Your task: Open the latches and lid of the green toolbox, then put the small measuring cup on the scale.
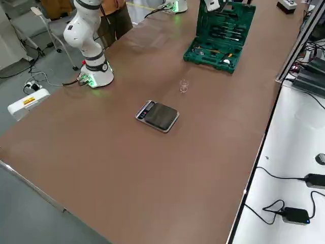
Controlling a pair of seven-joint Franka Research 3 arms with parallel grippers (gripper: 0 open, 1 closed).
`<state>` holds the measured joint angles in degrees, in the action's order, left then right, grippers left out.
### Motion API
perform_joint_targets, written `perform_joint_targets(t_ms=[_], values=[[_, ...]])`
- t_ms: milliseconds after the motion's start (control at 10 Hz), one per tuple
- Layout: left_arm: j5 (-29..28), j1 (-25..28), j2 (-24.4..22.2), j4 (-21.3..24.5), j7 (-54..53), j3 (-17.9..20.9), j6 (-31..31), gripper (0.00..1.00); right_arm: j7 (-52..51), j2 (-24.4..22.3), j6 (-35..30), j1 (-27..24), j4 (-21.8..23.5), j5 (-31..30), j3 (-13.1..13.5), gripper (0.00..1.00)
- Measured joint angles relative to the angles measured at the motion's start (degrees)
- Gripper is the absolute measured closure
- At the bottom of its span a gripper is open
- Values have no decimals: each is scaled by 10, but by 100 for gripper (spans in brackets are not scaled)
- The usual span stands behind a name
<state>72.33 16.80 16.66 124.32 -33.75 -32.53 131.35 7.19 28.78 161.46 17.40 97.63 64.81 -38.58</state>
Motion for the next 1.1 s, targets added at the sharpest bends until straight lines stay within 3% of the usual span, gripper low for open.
perform_joint_targets(t_ms=[200, 400, 600, 1100], values=[[-12, 4, 0, 1, -5, 1, 0, 99, 1, 0, -32, -23, -3, -26, 3, 28], [-27, 9, 0, 3, -6, 3, 0, 99, 1, -5, -118, -69, -12, -74, 13, 24], [-59, 18, 3, 5, -6, 10, 0, 99, 1, -30, -240, -91, -21, -132, 74, 15], [-99, 46, 8, 11, -7, 12, -1, 99, 3, -139, -483, -96, -20, -295, 246, 6]])
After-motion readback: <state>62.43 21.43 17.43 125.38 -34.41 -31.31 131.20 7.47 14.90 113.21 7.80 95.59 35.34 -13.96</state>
